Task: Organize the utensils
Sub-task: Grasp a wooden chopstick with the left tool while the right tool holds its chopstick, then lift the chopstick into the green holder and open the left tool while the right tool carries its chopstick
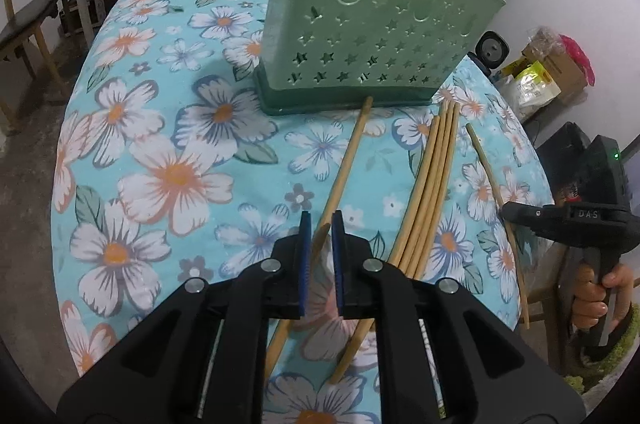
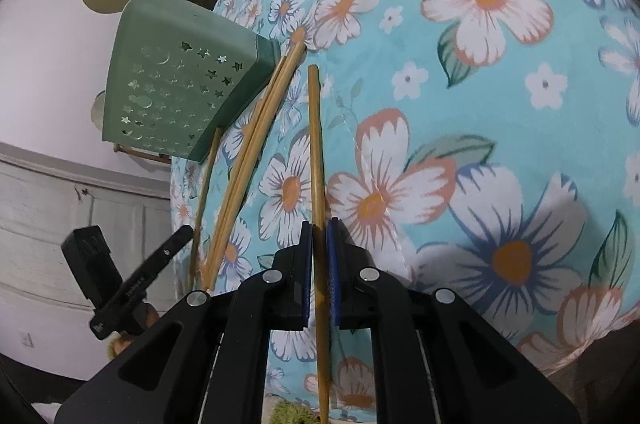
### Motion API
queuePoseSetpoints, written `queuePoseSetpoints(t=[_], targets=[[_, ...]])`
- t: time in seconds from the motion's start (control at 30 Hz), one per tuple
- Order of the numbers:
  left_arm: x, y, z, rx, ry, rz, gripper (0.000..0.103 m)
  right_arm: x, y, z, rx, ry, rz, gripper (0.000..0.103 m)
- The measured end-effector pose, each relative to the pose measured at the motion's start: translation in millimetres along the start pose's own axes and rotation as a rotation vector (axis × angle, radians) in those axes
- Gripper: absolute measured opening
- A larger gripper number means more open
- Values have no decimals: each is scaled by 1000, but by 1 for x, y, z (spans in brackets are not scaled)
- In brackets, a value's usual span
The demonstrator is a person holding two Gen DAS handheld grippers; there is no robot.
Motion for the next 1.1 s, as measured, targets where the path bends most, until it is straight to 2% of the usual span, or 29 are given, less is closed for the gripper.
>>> queuePoseSetpoints(t=[0.07,0.13,0.5,0.8,0.9,1.0,1.07,1.1], targets=[[2,6,5,20,9,0,16,-1,4,-3,-11,-10,7,20],[4,12,10,42,18,-5,18,-2,9,-6,-26,-28,14,22],[35,58,40,170,133,-37,19,1,57,-16,-101,-105,43,22],[55,82,49,180,185,-43,18,11,92,-26,-152,-145,49,22],[57,84,50,172,195,-37,18,13,99,-28,-163,-151,55,20],[58,86,51,164,207,-23,18,15,107,-27,-161,-150,65,13],[58,84,53,152,217,-11,18,13,105,-23,-152,-131,68,9],[57,82,53,147,222,-6,14,12,105,-20,-144,-109,65,9]])
Point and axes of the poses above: each gripper's, at about its wrist camera, not at the fingertips, and x roughly the way its jaws point, z to its right, y to its top, the point moved 3 cm from there along x, roughly the way its jaws point, and after that the axes turned 15 degrees about -z, right-handed, at the moved point
